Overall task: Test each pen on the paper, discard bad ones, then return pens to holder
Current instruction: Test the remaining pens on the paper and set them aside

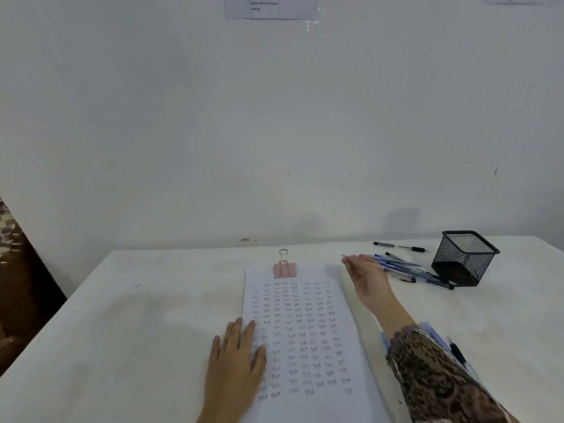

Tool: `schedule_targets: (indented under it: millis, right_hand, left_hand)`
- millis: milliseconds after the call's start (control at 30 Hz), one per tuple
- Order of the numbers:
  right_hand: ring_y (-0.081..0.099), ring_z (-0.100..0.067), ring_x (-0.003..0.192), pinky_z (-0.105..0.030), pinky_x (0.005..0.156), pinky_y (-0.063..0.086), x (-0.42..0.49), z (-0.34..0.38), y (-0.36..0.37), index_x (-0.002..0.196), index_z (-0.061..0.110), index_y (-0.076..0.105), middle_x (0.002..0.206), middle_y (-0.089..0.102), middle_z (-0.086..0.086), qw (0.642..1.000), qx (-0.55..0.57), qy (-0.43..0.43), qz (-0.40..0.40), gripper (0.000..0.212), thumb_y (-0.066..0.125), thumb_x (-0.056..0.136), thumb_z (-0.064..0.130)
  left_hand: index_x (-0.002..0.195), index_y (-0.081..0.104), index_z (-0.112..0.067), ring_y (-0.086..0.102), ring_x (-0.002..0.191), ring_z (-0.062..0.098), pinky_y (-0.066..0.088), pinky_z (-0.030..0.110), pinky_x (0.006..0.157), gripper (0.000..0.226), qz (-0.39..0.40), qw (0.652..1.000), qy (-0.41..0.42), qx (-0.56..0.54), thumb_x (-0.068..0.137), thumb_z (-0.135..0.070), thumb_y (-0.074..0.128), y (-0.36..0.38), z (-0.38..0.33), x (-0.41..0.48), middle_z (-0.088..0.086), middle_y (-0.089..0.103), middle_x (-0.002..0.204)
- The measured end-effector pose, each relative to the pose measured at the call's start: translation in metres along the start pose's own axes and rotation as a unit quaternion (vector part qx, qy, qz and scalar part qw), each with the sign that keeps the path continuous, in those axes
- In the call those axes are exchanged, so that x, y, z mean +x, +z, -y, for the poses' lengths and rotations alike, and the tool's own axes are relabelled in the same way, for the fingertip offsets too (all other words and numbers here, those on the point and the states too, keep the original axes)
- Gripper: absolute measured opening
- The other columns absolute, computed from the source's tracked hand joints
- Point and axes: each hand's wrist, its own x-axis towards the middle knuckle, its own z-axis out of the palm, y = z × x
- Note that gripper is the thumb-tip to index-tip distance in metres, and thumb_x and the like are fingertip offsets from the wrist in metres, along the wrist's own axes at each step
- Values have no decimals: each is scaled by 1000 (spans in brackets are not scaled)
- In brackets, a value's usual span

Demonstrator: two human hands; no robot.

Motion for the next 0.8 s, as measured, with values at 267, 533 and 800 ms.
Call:
schedule_targets:
  millis: [267,533,800]
  right_hand:
    - [21,-3,37,-15,39,22,31,-17,-5,60,21,22,43,25,13,957,-283,-63,19,54,47,82,-22]
    - [14,-1,44,-10,43,19,33,-33,-7,59,23,19,48,20,16,929,-347,-120,37,57,44,72,-27]
    - [20,-3,46,-12,49,22,34,-32,-8,54,19,21,61,21,4,905,-401,-128,56,53,50,73,-21]
  left_hand:
    - [129,52,-23,49,125,18,27,34,102,66,30,999,-4,26,79,-52,20,7,4,3,3,50,136]
    - [108,66,-19,67,99,20,47,39,82,51,-29,993,23,108,76,-44,35,17,9,4,4,68,111]
    - [115,56,-21,66,101,21,48,37,89,47,-61,994,34,90,89,-45,24,22,12,5,5,66,114]
